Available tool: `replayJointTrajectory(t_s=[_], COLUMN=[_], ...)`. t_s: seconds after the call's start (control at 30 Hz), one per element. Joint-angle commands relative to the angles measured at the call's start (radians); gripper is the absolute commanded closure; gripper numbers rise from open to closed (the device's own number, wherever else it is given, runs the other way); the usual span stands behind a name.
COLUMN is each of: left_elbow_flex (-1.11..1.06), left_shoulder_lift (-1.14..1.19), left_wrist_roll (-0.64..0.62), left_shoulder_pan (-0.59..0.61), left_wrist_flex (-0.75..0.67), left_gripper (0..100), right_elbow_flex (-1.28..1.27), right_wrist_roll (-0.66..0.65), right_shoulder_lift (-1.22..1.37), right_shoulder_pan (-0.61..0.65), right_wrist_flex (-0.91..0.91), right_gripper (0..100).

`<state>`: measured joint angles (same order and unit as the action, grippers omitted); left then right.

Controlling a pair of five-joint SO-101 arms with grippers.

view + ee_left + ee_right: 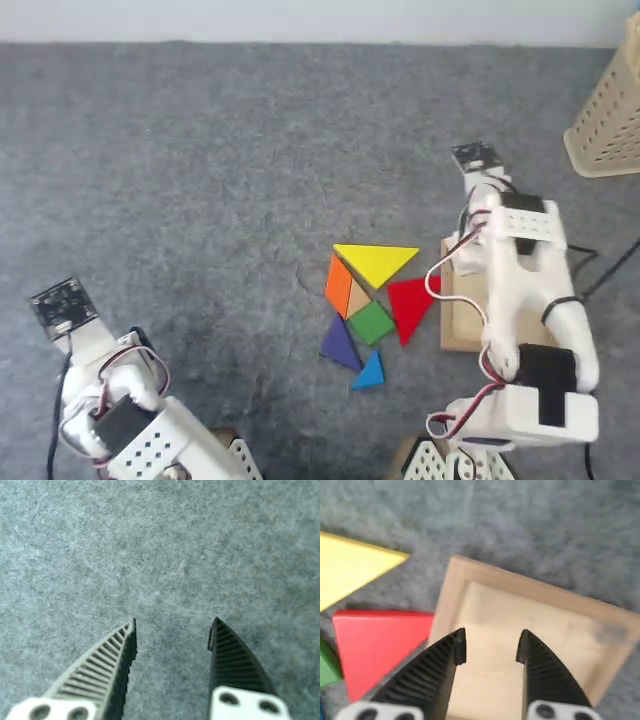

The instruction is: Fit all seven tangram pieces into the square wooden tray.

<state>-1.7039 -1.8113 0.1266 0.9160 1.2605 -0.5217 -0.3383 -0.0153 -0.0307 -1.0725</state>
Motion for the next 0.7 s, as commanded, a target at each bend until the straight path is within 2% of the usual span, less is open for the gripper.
replayJointTrajectory(t_s=[0.0,0.17,0.4,0.57,0.67], left_elbow_flex=[0.019,0.019,0.019,0.019,0.019], left_shoulder_lift=[-0.011,-0.011,-0.011,-0.011,-0.011], left_wrist_roll=[-0.009,-0.009,-0.009,-0.009,-0.009], left_shoulder_pan=[-0.002,-0.002,-0.002,-0.002,-0.002], left_wrist_flex=[0.003,0.003,0.003,0.003,0.003], left_gripper=[77,77,77,77,77], right_elbow_flex=[-0.046,-0.126,-0.137,-0.144,-0.172], right_wrist_roll=[0.025,0.034,0.040,0.075,0.078], right_shoulder_lift=[-0.038,-0.045,-0.058,-0.209,-0.275], right_shoulder_pan=[0.039,0.087,0.084,0.090,0.140], right_wrist_flex=[0.059,0.099,0.114,0.065,0.031], right_gripper=[82.1,82.0,82.0,82.0,82.0])
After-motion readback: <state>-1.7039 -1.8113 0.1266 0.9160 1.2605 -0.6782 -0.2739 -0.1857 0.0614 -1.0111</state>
